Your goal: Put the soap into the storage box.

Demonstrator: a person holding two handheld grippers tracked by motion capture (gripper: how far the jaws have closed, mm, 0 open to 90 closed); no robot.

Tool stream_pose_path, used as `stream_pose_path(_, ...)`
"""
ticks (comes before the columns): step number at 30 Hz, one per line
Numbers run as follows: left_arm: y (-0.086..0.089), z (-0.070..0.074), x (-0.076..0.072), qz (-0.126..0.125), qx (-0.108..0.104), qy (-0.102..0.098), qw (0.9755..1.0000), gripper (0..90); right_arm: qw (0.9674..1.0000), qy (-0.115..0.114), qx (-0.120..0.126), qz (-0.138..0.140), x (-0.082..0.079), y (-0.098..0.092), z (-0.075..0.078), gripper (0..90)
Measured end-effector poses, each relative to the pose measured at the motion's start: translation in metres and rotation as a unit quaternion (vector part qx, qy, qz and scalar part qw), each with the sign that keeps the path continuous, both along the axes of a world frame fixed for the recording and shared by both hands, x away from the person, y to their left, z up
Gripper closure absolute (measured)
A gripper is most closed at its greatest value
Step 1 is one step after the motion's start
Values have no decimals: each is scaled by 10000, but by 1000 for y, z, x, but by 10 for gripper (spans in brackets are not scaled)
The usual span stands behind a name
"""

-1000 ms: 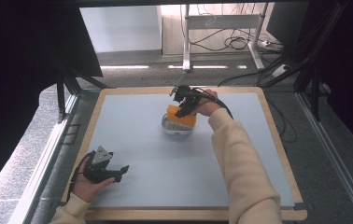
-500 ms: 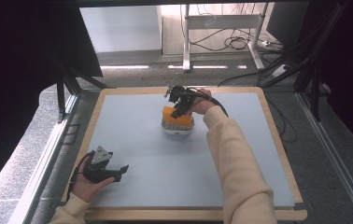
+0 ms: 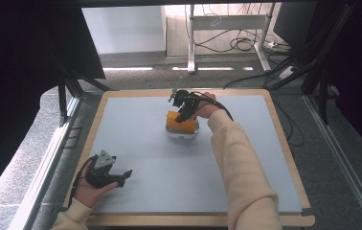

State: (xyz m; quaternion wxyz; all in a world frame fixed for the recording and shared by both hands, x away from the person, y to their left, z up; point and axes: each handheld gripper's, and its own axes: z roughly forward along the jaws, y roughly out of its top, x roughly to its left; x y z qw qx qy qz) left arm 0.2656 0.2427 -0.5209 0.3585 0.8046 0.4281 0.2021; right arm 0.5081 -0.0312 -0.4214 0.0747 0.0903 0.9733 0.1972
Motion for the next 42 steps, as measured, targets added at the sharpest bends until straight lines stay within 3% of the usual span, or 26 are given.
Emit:
stream_pose_path(5, 1, 0, 0, -1, 15, 3, 10000, 181, 10000, 14, -93, -23, 1, -2, -4, 621)
stream_pose_path(9, 0, 0, 0, -7, 33, 12, 10000, 180, 9999, 6, 86, -99, 4, -4, -6, 578)
stream_pose_path(10, 0, 0, 0, -10, 35, 10, 10000, 181, 9999, -25, 92, -133, 4, -4, -6, 503)
stream_pose_path(13, 0, 0, 0, -9, 31, 9, 10000, 181, 9993, -174, 34, -327, 4, -5, -7, 395)
stream_pose_path(17, 0, 0, 0, -12, 34, 12, 10000, 180, 9981, -373, 141, -464, 4, -8, -5, 344)
stream_pose_path(18, 0, 0, 0, -7, 13, 10, 10000, 180, 9963, -518, 366, -583, 2, -10, -1, 322)
stream_pose_path(19, 0, 0, 0, -7, 13, 10, 10000, 180, 9955, -552, 440, -630, 2, -11, 0, 313)
stream_pose_path(23, -1, 0, 0, -17, 43, 10, 10000, 180, 9944, -627, 494, -697, -2, -13, 5, 287)
stream_pose_path(28, -1, 1, -1, -17, 35, -1, 10000, 180, 9900, -623, 865, -923, -17, -29, 12, 274)
stream_pose_path(31, 0, 1, -1, -16, 39, -3, 10000, 180, 9894, -615, 914, -949, -23, -37, 12, 271)
stream_pose_path(32, 0, 1, -1, -15, 32, -15, 10000, 180, 9866, -651, 1040, -1071, -29, -48, 12, 268)
stream_pose_path(33, 0, 1, -1, -12, 29, -20, 10000, 180, 9866, -651, 1040, -1071, -29, -48, 12, 268)
stream_pose_path(34, 0, 1, -1, 4, -8, -25, 10000, 180, 9830, -632, 1266, -1169, -37, -60, 11, 265)
stream_pose_path(39, 1, 2, -1, 23, -5, -16, 10000, 180, 9787, -563, 1526, -1250, -53, -80, 7, 254)
stream_pose_path(40, 1, 2, -1, 33, -1, -25, 10000, 180, 9771, -577, 1595, -1281, -63, -89, 3, 247)
stream_pose_path(41, 1, 3, -2, 41, -19, -32, 10000, 180, 9771, -577, 1595, -1281, -63, -89, 3, 247)
stream_pose_path(42, 1, 3, -2, 48, -19, -45, 10000, 180, 9752, -607, 1625, -1376, -75, -98, -1, 241)
